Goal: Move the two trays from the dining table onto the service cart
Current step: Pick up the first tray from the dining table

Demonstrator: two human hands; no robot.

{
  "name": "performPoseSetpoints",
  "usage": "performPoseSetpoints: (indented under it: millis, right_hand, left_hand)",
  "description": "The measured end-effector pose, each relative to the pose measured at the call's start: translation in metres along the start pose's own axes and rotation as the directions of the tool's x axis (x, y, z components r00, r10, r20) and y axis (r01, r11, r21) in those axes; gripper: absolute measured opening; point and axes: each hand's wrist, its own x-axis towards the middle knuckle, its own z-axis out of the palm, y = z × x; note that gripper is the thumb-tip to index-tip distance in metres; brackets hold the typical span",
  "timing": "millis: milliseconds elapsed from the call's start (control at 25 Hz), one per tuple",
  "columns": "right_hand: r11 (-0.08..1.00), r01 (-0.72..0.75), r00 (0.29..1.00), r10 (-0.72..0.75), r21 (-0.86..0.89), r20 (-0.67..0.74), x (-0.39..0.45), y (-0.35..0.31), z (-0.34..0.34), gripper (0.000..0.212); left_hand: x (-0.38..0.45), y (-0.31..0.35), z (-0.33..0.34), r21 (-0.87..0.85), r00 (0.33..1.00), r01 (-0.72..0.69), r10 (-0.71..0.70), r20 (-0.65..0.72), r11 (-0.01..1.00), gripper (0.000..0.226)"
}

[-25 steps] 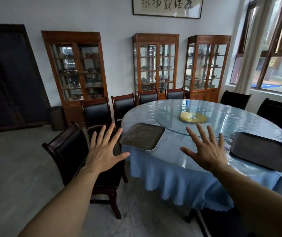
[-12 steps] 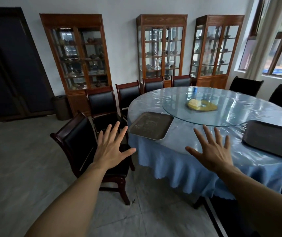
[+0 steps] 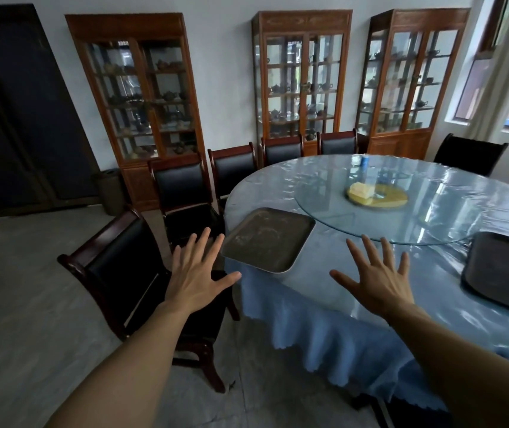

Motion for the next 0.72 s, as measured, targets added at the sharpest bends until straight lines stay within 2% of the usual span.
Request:
performPoseSetpoints:
  millis: [280, 720]
  right_hand:
    - [0.997, 0.032, 0.999, -0.035, 0.072, 0.039, 0.092, 0.020, 0.012, 0.096]
    - [0.995, 0.038, 0.999, -0.041, 0.097, 0.029, 0.215, 0.005, 0.052, 0.096]
  left_hand:
    - [0.079, 0.033, 0.038, -0.041, 0.997, 0.066, -0.065, 0.037, 0.997, 0.096]
    - [0.184, -0.001, 0.087, -0.083, 0.993, 0.118, -0.116, 0.036, 0.989, 0.100]
